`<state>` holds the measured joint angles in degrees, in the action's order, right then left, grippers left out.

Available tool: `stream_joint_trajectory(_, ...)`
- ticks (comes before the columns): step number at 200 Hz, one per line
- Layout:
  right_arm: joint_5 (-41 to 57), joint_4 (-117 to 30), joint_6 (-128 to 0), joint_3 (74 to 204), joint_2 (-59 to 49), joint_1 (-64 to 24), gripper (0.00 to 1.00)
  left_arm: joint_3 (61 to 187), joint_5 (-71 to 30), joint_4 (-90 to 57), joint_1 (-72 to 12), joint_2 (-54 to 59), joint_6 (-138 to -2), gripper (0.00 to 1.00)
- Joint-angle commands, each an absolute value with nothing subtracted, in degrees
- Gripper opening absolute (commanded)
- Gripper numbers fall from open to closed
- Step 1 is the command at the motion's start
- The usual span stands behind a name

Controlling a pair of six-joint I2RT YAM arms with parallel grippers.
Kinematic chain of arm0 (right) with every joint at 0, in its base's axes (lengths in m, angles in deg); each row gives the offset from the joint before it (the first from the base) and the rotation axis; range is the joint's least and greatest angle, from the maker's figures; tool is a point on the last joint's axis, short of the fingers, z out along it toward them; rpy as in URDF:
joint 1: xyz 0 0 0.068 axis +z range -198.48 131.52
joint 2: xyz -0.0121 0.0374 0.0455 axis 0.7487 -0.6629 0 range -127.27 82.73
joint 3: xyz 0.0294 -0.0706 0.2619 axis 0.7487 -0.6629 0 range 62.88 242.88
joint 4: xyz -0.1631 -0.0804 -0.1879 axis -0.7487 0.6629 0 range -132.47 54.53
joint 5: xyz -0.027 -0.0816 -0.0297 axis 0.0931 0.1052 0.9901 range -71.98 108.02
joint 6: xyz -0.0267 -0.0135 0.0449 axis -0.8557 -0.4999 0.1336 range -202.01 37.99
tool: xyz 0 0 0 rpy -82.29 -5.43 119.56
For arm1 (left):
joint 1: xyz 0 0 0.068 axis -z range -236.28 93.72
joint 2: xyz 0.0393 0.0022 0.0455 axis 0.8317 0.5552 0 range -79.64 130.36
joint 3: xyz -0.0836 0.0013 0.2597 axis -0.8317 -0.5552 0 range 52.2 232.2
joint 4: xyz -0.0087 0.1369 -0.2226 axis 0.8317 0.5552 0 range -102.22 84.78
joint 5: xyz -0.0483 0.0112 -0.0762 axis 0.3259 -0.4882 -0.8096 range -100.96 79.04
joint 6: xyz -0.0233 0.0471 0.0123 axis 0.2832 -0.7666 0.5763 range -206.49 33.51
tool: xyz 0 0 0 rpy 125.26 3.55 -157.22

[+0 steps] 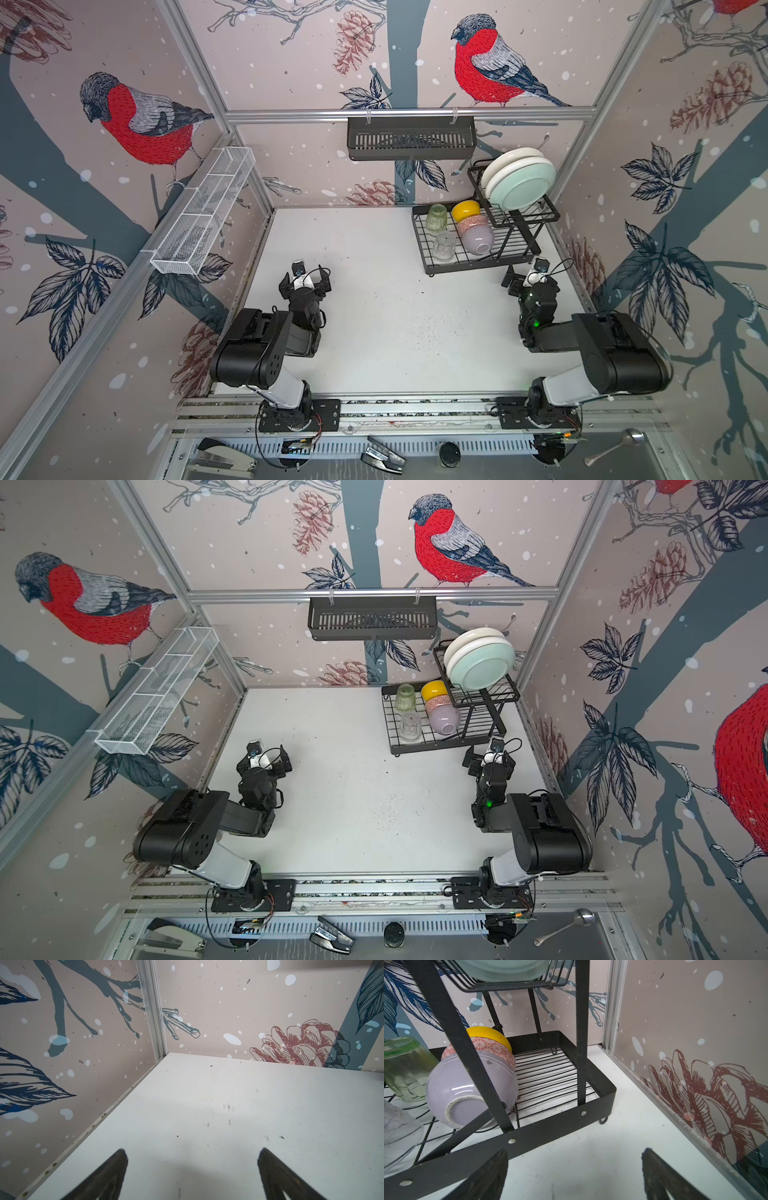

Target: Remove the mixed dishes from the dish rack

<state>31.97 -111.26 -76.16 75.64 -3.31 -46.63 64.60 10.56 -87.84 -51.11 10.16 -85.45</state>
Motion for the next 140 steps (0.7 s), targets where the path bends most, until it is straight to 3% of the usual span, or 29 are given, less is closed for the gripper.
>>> stream_joint_trajectory(1,31.8,-111.8,-76.4,75.9,-3.2,-46.5,1.0,64.6,11.0,-90.0,-51.2,10.2,-85.7,0.98)
stream_joint_trajectory(140,31.5,-111.4,-76.3,76.2,-3.3,-46.8,0.99,64.8,10.8,-89.7,-51.2,10.2,-85.6,0.98)
